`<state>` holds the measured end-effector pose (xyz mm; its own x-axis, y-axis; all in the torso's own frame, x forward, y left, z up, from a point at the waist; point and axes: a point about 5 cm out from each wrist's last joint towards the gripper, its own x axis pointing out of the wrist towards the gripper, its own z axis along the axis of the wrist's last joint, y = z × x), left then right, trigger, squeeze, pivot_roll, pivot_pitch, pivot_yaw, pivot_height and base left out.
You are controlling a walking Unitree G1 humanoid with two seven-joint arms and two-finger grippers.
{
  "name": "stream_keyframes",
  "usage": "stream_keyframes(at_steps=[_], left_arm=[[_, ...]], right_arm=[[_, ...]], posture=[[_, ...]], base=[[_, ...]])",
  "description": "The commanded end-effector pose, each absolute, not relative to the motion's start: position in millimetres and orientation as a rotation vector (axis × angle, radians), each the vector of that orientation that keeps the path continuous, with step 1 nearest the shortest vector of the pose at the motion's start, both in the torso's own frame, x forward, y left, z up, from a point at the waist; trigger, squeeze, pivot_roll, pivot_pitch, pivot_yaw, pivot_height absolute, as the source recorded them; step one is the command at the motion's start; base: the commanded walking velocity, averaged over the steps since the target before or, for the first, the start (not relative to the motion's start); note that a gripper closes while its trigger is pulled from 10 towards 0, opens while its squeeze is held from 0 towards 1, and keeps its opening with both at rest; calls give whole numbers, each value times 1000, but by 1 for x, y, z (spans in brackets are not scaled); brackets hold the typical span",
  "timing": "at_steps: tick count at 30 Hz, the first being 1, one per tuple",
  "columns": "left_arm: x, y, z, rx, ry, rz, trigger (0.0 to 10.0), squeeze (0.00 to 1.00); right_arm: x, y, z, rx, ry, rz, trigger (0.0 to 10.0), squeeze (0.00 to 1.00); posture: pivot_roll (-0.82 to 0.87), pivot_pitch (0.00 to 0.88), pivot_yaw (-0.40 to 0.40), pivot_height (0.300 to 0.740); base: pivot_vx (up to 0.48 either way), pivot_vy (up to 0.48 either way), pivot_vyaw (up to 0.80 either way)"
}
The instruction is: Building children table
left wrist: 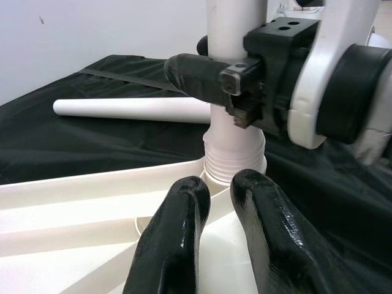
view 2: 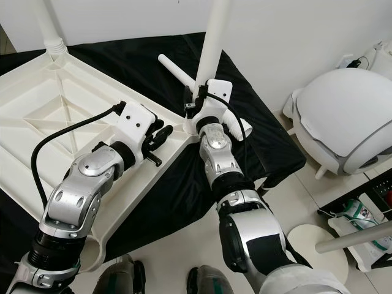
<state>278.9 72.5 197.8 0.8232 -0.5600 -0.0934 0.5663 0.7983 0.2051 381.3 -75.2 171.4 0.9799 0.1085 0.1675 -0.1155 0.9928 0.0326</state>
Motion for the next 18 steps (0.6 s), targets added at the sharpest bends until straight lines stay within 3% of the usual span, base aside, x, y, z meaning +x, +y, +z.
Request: stream_keyframes(at_steps=[1, 8, 18], left_arm=[[278, 73, 195, 235, 38, -556, 10000, 0], [278, 73, 196, 233, 37, -558, 10000, 0], [277, 72, 195, 229, 38, -556, 10000, 0]], right_arm=[[376, -81, 136, 33, 8, 27, 10000, 0], [377, -70, 143, 54, 16, -140, 10000, 0], [375, -54, 151, 84, -20, -141, 10000, 0]], posture=[[31, 64, -52, 740], [33, 63, -53, 740], [38, 65, -59, 740]], base=[[0, 0, 0], [0, 0, 0], [0, 0, 0]])
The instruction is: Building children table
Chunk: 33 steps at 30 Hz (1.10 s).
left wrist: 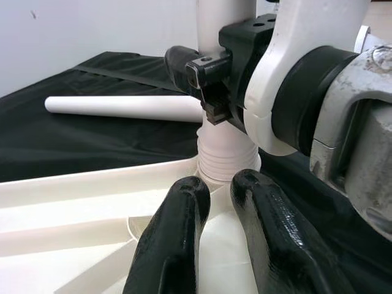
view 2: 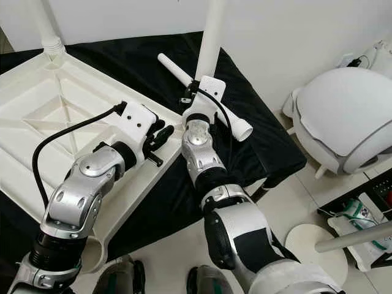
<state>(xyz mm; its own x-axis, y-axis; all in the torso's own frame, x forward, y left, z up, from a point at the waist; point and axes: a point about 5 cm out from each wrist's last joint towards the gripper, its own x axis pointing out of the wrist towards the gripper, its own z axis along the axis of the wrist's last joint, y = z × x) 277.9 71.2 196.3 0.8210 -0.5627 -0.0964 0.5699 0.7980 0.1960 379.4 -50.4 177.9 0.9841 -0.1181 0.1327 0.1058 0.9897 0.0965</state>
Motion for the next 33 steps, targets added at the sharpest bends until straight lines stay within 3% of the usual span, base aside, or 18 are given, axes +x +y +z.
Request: stream_keyframes(at_steps=[1, 14, 15, 16, 32, 33], left_arm=[[277, 72, 195, 228, 38, -555, 10000, 0], [278, 71, 195, 226, 38, -560, 10000, 0], [278, 71, 195, 226, 38, -560, 10000, 0], [278, 71, 195, 226, 38, -561, 10000, 0], [277, 68, 194, 219, 35, -566, 10000, 0], [277, 67, 194, 218, 33, -567, 10000, 0]], right_arm=[[375, -53, 152, 82, -25, -138, 10000, 0], [376, -58, 155, 64, -49, -169, 10000, 0], [377, -58, 156, 64, -53, -166, 10000, 212], [377, -59, 156, 65, -60, -156, 10000, 1000], [378, -58, 159, 76, -96, -52, 10000, 1000], [379, -60, 160, 79, -96, -12, 10000, 855]], posture=[[37, 65, -59, 740], [31, 62, -57, 740], [31, 60, -58, 740], [31, 60, -58, 740], [28, 42, -68, 740], [26, 39, -69, 740]], base=[[0, 0, 0], [0, 0, 0], [0, 0, 0], [0, 0, 0], [0, 0, 0], [0, 0, 0]])
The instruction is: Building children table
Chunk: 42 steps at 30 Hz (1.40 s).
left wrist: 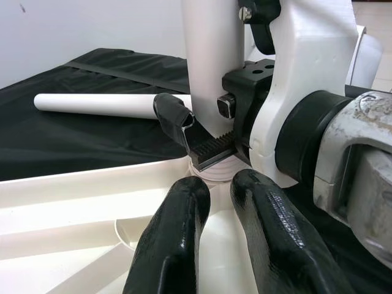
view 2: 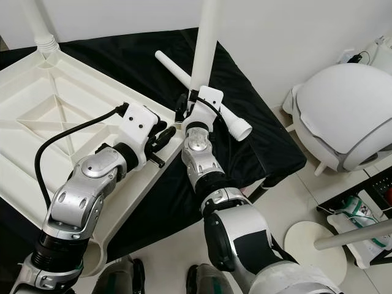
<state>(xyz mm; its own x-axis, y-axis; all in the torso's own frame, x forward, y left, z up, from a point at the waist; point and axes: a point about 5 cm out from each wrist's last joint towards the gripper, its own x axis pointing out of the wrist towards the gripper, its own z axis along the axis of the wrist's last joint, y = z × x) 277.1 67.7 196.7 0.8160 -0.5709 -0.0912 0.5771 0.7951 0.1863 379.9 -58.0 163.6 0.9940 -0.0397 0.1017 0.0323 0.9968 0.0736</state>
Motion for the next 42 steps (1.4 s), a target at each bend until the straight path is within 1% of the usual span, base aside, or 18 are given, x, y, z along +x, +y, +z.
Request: stream_keyframes(at_steps=[1, 3, 4, 6, 10, 13, 15, 17, 19, 21, 24, 37, 38, 39, 41, 42], left_arm=[[277, 66, 194, 218, 32, -568, 10000, 0], [277, 66, 194, 218, 32, -568, 10000, 0], [277, 65, 194, 217, 30, -571, 10000, 0], [277, 65, 194, 217, 30, -571, 10000, 0], [277, 64, 194, 218, 29, -575, 10000, 0], [277, 64, 194, 218, 29, -576, 10000, 0], [276, 64, 192, 223, 35, -586, 10000, 0], [276, 64, 192, 223, 35, -586, 10000, 0], [273, 65, 189, 236, 40, -607, 10000, 0], [272, 66, 189, 240, 41, -615, 10000, 0], [270, 67, 189, 261, 35, -644, 10000, 0], [267, 67, 190, 272, 31, -663, 10000, 0], [267, 67, 190, 273, 31, -664, 10000, 0], [267, 67, 191, 274, 30, -664, 10000, 0], [267, 67, 191, 274, 30, -664, 10000, 0], [267, 67, 191, 274, 30, -664, 10000, 0]], right_arm=[[381, -62, 161, 79, -100, 19, 10000, 325], [381, -62, 161, 79, -100, 19, 10000, 325], [383, -65, 162, 82, -104, 103, 10000, 0], [383, -65, 162, 82, -104, 103, 10000, 0], [384, -75, 163, 64, -113, 199, 10000, 0], [385, -79, 162, 60, -112, 208, 10000, 0], [384, -85, 162, 45, -114, 273, 10000, 0], [384, -85, 162, 45, -114, 273, 10000, 0], [384, -93, 162, 23, -117, 355, 10000, 0], [384, -96, 162, 23, -113, 375, 10000, 0], [385, -106, 163, -17, -107, 468, 10000, 0], [387, -116, 167, -72, -93, 603, 10000, 0], [387, -116, 168, -79, -91, 619, 9020, 0], [388, -118, 169, -87, -88, 619, 9373, 0], [388, -118, 169, -87, -88, 619, 9373, 0], [389, -119, 170, -104, -86, 623, 4588, 0]], posture=[[25, 37, -70, 740], [25, 37, -70, 740], [22, 34, -73, 740], [22, 34, -73, 740], [20, 31, -76, 740], [20, 31, -76, 740], [15, 37, -74, 740], [15, 37, -74, 740], [11, 45, -69, 740], [11, 45, -69, 740], [15, 55, -64, 740], [23, 56, -58, 740], [23, 56, -58, 740], [26, 55, -58, 740], [26, 55, -58, 740], [28, 56, -60, 740]], base=[[0, 0, 0], [0, 0, 0], [0, 0, 0], [0, 0, 0], [0, 0, 0], [0, 0, 0], [0, 0, 0], [0, 0, 0], [0, 0, 0], [0, 0, 0], [0, 0, 0], [0, 0, 0], [0, 0, 0], [0, 0, 0], [0, 0, 0], [0, 0, 0]])
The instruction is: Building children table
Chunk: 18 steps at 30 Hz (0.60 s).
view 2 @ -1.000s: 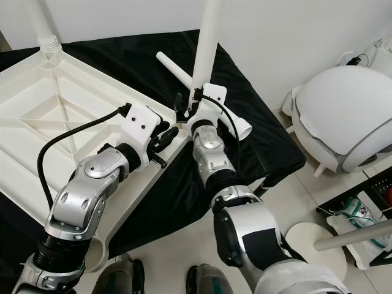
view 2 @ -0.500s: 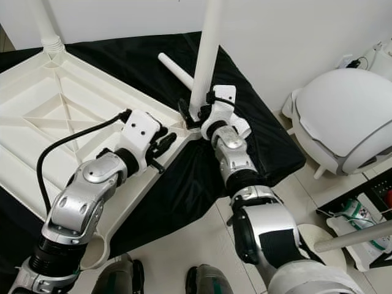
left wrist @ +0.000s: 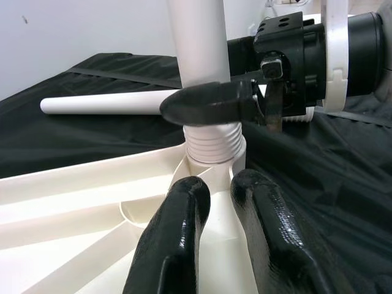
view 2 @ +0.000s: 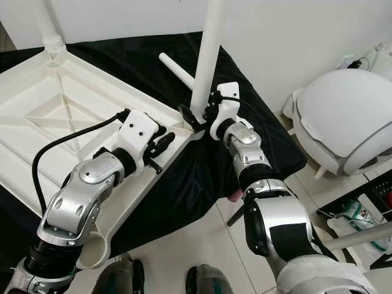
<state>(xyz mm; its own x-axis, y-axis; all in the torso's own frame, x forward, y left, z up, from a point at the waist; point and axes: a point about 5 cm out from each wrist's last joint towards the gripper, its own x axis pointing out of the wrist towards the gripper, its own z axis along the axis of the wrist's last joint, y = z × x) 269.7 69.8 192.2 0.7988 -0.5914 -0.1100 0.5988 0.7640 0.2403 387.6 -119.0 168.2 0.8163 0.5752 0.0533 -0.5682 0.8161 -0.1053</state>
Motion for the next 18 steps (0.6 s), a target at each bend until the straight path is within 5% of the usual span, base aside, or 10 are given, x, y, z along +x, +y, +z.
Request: stream_keyframes(at_steps=[1, 2, 3, 18], left_arm=[[267, 67, 191, 274, 30, -664, 10000, 0], [267, 67, 191, 274, 29, -665, 10000, 0], [266, 67, 191, 273, 29, -665, 10000, 0], [265, 64, 192, 264, 23, -666, 10000, 0]], right_arm=[[389, -119, 170, -104, -86, 623, 4588, 0], [389, -120, 171, -113, -83, 632, 784, 0], [390, -121, 172, -121, -81, 634, 0, 0], [389, -125, 169, -98, -63, 624, 0, 0]], posture=[[28, 56, -60, 740], [28, 56, -60, 740], [28, 56, -60, 740], [22, 57, -64, 740]], base=[[0, 0, 0], [0, 0, 0], [0, 0, 0], [0, 0, 0]])
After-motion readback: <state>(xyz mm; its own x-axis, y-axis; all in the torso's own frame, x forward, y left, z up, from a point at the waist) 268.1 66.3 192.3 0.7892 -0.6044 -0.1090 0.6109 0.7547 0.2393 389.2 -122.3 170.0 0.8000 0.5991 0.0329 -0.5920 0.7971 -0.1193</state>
